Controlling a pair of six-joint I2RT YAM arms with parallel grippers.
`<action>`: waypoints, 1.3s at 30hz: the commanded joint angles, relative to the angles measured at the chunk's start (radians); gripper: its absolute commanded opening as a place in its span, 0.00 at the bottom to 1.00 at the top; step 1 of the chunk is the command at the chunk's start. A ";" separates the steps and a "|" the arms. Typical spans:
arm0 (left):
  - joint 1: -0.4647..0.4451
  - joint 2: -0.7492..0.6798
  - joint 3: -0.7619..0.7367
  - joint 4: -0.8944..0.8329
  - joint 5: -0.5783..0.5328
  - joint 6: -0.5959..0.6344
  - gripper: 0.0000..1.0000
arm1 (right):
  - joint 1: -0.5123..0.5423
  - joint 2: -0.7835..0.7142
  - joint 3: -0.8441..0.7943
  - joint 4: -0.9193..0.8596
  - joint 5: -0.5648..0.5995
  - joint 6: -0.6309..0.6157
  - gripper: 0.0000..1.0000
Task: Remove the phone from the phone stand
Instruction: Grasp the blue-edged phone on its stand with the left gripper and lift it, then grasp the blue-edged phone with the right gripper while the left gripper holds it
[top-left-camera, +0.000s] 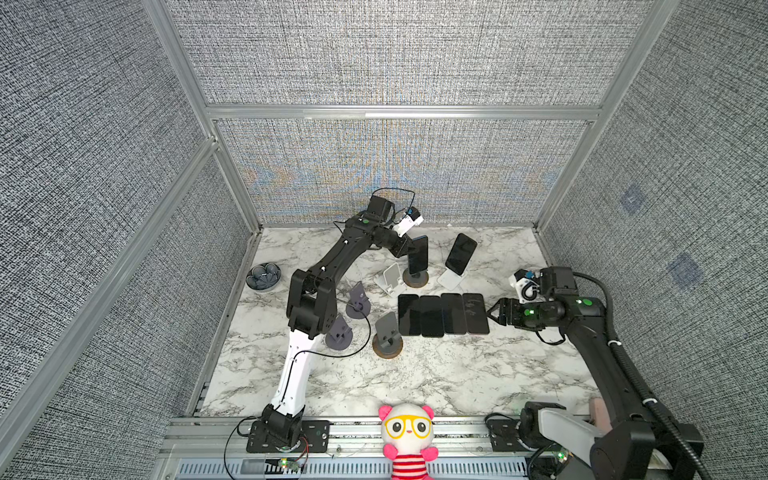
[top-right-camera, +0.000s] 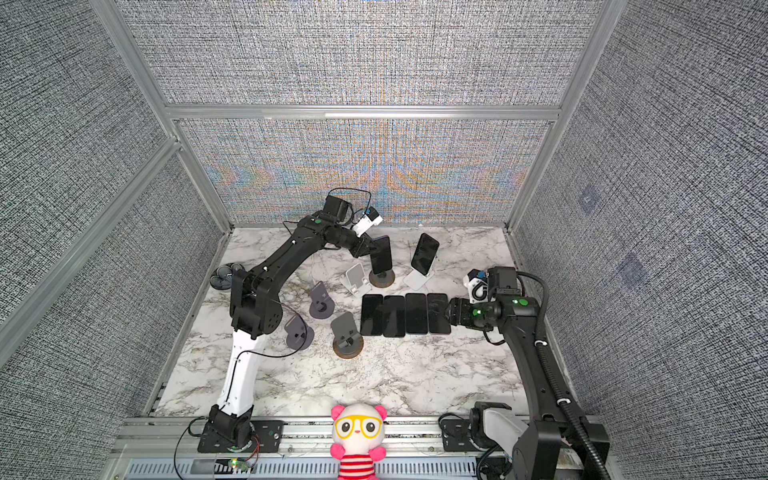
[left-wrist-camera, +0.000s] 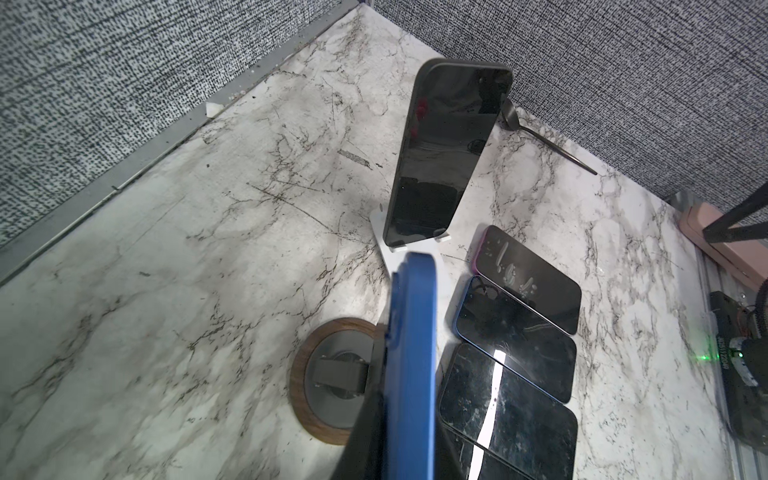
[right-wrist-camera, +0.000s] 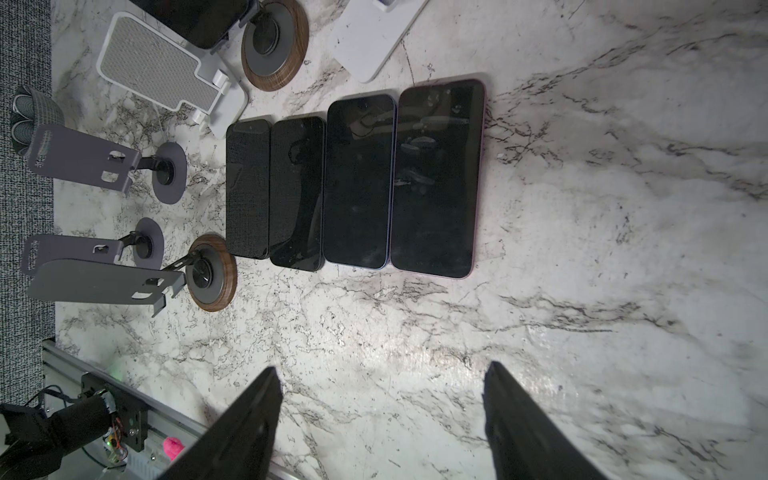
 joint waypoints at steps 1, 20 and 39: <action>-0.001 -0.052 -0.045 0.101 -0.002 -0.070 0.15 | 0.000 -0.006 -0.006 -0.013 -0.009 -0.004 0.72; -0.001 -0.208 -0.211 0.109 -0.168 -0.130 0.27 | 0.011 -0.035 -0.016 -0.020 0.011 0.021 0.71; 0.003 -0.479 -0.543 0.176 -0.189 -0.186 0.51 | 0.342 0.449 0.355 0.336 0.073 -0.212 0.67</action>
